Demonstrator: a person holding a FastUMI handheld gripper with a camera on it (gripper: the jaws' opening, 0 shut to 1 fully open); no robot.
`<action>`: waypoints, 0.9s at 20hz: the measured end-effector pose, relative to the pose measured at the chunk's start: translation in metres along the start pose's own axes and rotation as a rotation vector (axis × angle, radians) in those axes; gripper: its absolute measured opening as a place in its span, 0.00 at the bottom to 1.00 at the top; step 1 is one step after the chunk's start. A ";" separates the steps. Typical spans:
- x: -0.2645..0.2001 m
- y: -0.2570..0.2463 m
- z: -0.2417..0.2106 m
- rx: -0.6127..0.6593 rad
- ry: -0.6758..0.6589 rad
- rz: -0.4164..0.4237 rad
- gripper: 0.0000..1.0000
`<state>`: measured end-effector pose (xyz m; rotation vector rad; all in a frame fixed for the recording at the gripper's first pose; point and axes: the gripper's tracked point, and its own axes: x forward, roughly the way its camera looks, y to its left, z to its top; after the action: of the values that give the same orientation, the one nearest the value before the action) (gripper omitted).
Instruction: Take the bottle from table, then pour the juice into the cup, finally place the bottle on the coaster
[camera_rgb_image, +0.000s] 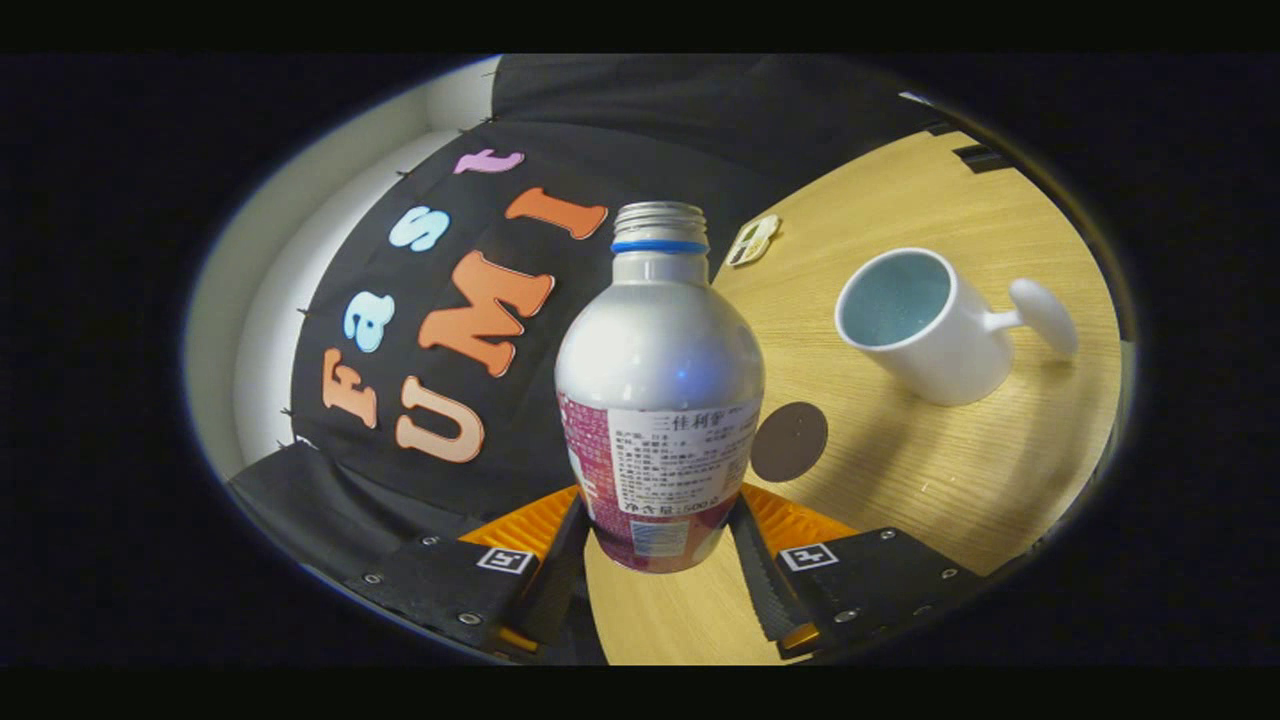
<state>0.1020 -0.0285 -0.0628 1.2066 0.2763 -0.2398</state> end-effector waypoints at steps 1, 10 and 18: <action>0.000 0.002 0.000 0.038 0.002 0.005 0.74; 0.006 0.009 0.006 0.290 0.001 0.010 0.74; 0.014 0.023 0.018 0.418 -0.003 0.019 0.74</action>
<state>0.1246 -0.0382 -0.0409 1.6213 0.2177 -0.2919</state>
